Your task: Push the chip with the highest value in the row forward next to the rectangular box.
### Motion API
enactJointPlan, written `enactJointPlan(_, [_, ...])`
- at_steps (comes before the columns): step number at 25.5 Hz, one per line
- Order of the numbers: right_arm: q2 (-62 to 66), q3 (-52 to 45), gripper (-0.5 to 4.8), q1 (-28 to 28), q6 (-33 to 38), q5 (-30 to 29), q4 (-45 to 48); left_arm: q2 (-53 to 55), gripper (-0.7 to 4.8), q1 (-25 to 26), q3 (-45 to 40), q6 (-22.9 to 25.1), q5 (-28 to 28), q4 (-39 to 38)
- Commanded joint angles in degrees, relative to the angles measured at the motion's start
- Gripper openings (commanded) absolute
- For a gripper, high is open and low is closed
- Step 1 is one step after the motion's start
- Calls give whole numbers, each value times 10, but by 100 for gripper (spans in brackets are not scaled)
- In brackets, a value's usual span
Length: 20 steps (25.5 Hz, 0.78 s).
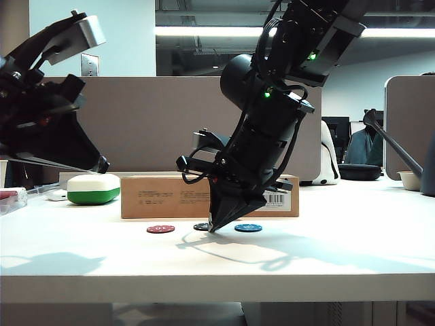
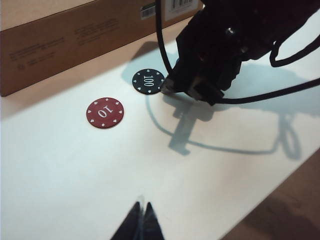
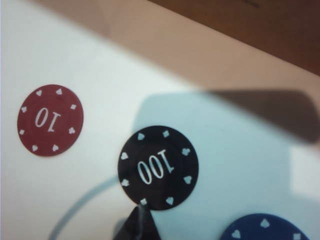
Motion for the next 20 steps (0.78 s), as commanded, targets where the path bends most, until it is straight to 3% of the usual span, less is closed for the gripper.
enactJointPlan(1, [5,-2,-6,2,1,8,5,-2,-5,-1,2,0,2,7])
enactJointPlan(20, [19,-2,-6,6,24,9,30,-2,-5,-1,2,0,2,7])
